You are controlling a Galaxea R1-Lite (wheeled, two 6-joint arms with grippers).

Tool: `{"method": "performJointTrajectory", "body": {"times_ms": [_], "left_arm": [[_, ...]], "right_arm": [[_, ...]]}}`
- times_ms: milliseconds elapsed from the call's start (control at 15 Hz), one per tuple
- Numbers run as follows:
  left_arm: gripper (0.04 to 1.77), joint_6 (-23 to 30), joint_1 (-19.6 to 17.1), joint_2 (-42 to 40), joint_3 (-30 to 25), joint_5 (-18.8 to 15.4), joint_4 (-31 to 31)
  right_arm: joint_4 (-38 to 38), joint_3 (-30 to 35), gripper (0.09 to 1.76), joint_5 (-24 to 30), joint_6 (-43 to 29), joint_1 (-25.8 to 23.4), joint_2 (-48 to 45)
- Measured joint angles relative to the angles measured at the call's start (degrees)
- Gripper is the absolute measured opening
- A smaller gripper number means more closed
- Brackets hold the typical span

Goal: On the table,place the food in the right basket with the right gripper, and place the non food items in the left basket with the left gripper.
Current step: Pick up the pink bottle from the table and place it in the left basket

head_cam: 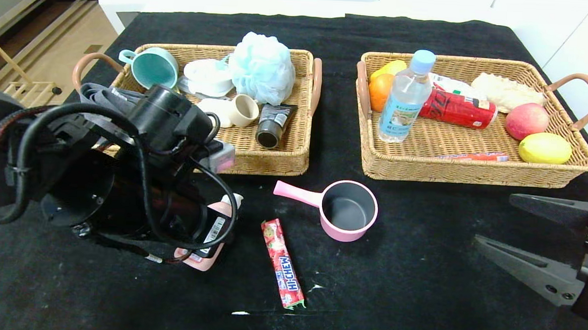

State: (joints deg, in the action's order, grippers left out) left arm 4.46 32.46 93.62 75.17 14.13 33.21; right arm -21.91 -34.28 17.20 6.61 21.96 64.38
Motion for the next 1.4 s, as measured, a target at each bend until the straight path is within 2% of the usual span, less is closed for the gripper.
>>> {"method": "performJointTrajectory", "body": {"times_ms": [333,533,933,1400], "left_arm": [[0.83,0.2,0.2,-3.2,4.0,0.5,-1.1],[0.83,0.1,0.1,-3.3,5.2,1.3,-9.4],[0.83,2.0,-1.6,-1.2,5.6,5.3,-26.1],[0.83,2.1,-7.0,1.1,6.0,5.9,-36.2]], "right_arm": [[0.0,0.0,1.71,0.0,0.0,0.1,-0.2],[0.0,0.0,1.71,0.0,0.0,0.1,-0.5],[0.0,0.0,1.71,0.0,0.0,0.1,-0.5],[0.0,0.1,1.71,0.0,0.0,0.1,-0.4]]}}
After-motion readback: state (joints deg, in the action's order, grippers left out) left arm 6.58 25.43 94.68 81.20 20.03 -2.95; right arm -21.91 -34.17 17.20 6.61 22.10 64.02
